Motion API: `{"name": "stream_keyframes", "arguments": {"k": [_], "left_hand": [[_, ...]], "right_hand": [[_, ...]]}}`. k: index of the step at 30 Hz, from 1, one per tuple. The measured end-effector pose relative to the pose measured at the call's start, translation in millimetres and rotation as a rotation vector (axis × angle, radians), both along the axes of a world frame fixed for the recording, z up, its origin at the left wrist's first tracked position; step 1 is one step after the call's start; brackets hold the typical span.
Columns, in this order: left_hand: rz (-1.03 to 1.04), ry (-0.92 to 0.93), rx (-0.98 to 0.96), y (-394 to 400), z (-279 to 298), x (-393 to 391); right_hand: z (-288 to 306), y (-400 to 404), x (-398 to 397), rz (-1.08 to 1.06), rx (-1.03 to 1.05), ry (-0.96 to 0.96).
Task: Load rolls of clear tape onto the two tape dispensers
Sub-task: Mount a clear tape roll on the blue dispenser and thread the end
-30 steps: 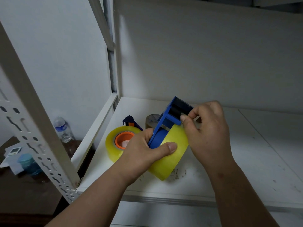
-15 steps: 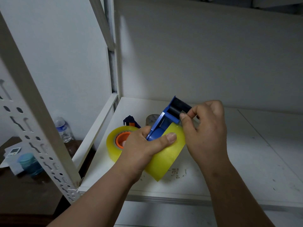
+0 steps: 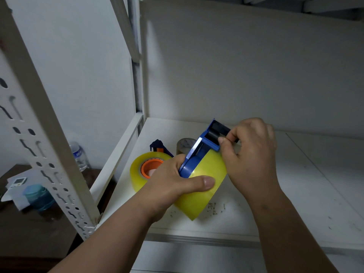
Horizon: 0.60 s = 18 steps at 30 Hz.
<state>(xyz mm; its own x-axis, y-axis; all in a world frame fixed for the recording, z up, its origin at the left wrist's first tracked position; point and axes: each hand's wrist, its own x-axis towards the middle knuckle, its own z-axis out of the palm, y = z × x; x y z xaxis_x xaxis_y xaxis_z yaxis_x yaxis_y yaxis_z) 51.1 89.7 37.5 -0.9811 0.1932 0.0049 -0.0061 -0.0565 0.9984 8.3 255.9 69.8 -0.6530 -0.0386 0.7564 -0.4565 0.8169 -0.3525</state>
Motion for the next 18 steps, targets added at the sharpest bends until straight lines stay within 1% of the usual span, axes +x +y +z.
{"name": "stream_keyframes", "arguments": {"k": [4,8,10,14,18], "left_hand": [[-0.026,-0.008,-0.029,-2.5,1.6,-1.7],[-0.141,-0.037,0.028,-3.6,2.6,-0.8],[-0.151,-0.038,0.044,-4.0,1.2,-0.4],[-0.123,-0.028,0.113,-0.8,-3.2,-0.4],[-0.027,0.012,0.110,5.1,-3.4,-0.7]], "right_hand": [[2.0,2.9,-0.4,0.057,-0.087,-0.040],[0.5,5.1,-1.0,0.082,-0.152,-0.098],[-1.0,5.7,-0.4,0.083,-0.149,-0.107],[0.2,6.7,-0.4,0.107,-0.083,-0.050],[0.4,8.4,-0.9,0.077,-0.060,0.058]]}}
